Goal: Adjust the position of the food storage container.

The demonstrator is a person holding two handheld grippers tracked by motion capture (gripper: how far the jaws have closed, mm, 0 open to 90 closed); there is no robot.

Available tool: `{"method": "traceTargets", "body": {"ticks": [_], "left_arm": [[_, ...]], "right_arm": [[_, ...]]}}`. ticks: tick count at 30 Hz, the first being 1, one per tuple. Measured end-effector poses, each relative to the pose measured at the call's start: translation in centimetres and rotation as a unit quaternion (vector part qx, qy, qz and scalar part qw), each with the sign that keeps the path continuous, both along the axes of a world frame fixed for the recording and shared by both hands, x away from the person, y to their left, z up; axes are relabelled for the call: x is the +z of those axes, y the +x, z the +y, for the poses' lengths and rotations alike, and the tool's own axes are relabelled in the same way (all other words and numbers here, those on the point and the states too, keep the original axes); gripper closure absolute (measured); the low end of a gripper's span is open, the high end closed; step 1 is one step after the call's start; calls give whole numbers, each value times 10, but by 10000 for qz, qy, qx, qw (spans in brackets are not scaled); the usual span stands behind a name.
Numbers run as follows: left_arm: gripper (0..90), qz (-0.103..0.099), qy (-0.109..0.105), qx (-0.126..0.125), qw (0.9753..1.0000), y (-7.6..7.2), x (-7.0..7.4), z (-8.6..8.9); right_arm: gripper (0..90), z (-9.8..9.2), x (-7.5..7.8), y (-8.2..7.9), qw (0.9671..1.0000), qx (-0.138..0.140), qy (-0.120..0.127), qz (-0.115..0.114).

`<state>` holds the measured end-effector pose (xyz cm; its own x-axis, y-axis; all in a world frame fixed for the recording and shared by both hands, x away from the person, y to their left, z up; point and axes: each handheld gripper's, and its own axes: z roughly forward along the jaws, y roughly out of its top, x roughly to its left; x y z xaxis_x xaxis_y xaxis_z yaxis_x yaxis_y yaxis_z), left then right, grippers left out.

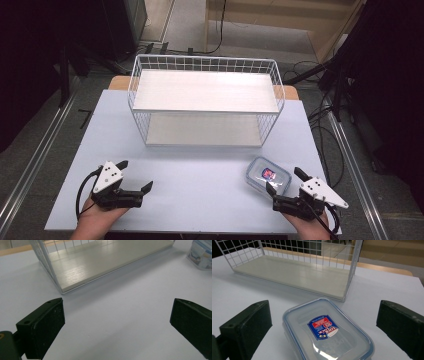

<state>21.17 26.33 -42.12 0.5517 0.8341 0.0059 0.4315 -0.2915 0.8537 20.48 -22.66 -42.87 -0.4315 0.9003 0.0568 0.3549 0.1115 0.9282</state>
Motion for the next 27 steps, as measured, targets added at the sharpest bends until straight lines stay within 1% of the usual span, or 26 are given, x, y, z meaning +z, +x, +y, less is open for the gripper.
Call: {"method": "traceTargets", "body": {"ticks": [4,6,7,10,13,15,19,23,24,26,27], "left_arm": [[3,9,-17,12,10000,0,-1,0],[16,34,42,22,10000,1,-3,-2],[16,62,25,17,10000,1,-4,-2],[17,47,-21,85,10000,3,-5,-1],[18,22,3,83,10000,3,-4,0],[19,21,-60,109,9999,2,-4,0],[19,24,-89,110,9999,3,-3,1],[20,136,-164,77,9997,3,-3,3],[20,151,-151,85,9997,3,-3,3],[20,111,-152,66,9998,3,-2,2],[20,71,-144,50,9999,3,-2,2]], "right_arm": [[3,0,-4,4,10000,31,-65,25],[3,-1,-5,5,10000,54,-25,54],[3,-2,-6,5,10000,52,-3,59],[3,-3,-7,5,10000,70,-7,62],[4,-5,-6,4,10000,51,24,29],[10,-6,-5,3,10000,47,47,21],[48,-9,-4,2,10000,-21,49,11],[108,-12,-4,1,9999,-83,110,96],[132,-13,-4,1,9998,-108,111,96],[150,-16,-5,2,9997,-156,67,168],[182,-18,-6,2,9996,-197,74,210]]}}
